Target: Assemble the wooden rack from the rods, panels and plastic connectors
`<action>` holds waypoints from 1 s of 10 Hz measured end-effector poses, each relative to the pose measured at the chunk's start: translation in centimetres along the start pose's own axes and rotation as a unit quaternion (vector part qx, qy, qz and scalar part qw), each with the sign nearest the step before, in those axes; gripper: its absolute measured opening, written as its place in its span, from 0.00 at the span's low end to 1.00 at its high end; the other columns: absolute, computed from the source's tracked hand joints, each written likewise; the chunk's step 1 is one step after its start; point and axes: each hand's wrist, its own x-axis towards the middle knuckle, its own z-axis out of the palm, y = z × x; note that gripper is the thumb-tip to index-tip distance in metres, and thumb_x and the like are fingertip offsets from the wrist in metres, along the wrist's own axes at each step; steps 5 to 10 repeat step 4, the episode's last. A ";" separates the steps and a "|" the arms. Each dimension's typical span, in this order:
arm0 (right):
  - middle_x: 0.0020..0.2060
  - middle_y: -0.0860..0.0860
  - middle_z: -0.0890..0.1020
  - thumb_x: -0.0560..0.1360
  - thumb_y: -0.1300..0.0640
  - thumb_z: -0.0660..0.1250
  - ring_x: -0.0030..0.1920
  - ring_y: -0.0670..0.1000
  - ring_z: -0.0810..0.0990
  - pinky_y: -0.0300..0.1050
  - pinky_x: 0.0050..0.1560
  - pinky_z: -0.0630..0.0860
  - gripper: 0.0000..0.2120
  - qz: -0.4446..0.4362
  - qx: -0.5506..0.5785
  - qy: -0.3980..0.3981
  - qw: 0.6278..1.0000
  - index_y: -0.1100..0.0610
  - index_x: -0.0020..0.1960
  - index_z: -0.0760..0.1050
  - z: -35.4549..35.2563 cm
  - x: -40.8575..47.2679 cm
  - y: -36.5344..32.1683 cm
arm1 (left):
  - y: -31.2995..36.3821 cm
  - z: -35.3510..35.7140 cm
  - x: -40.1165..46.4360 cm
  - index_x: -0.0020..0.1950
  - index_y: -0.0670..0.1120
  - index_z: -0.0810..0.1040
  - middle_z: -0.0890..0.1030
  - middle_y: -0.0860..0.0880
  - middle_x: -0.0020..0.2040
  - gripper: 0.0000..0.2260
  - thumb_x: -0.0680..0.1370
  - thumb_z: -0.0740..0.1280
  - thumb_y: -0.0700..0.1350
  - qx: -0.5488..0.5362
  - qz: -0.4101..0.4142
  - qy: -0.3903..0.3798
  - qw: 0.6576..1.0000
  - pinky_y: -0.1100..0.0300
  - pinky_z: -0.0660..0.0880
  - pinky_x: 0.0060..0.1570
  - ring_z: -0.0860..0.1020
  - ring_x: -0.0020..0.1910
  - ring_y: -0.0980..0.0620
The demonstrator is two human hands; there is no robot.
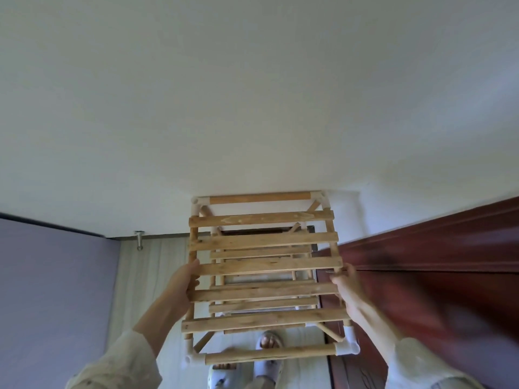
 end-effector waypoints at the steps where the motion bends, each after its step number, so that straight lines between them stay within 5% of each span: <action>1: 0.45 0.55 0.75 0.76 0.70 0.57 0.40 0.49 0.71 0.42 0.37 0.66 0.11 0.011 -0.003 -0.009 1.000 0.58 0.54 0.70 -0.2 0.4 0.0 | 0.0 0.0 0.2 0.52 0.44 0.72 0.71 0.45 0.49 0.07 0.80 0.60 0.47 0.015 0.017 -0.003 1.000 0.51 0.67 0.54 0.70 0.52 0.46; 2: 0.41 0.55 0.74 0.77 0.68 0.56 0.38 0.51 0.70 0.42 0.35 0.64 0.09 0.005 -0.059 -0.023 0.998 0.59 0.47 0.72 -0.5 -0.2 -0.9 | -0.2 -0.1 -0.8 0.58 0.42 0.70 0.72 0.47 0.45 0.09 0.81 0.59 0.45 0.075 0.048 -0.012 0.996 0.49 0.69 0.55 0.71 0.43 0.50; 3: 0.46 0.61 0.78 0.78 0.66 0.53 0.46 0.58 0.76 0.50 0.44 0.72 0.13 -0.023 -0.117 -0.051 0.992 0.64 0.58 0.72 -1.0 -1.9 -2.3 | -0.1 -0.6 -2.5 0.65 0.42 0.68 0.74 0.46 0.55 0.14 0.81 0.58 0.45 0.147 0.071 -0.035 0.986 0.49 0.67 0.58 0.72 0.52 0.49; 4: 0.63 0.67 0.71 0.80 0.63 0.54 0.64 0.66 0.70 0.58 0.63 0.67 0.18 -0.036 -0.135 -0.054 0.989 0.69 0.68 0.63 -1.9 -4.5 -4.5 | 1.2 -0.5 -5.6 0.71 0.43 0.64 0.70 0.44 0.65 0.18 0.82 0.57 0.45 0.199 0.123 -0.045 0.971 0.47 0.63 0.66 0.68 0.63 0.45; 10: 0.63 0.67 0.71 0.80 0.63 0.54 0.64 0.66 0.70 0.58 0.63 0.67 0.18 -0.036 -0.135 -0.054 0.989 0.69 0.68 0.63 -1.9 -4.5 -4.5 | 1.2 -0.5 -5.6 0.71 0.43 0.64 0.70 0.44 0.65 0.18 0.82 0.57 0.45 0.199 0.123 -0.045 0.971 0.47 0.63 0.66 0.68 0.63 0.45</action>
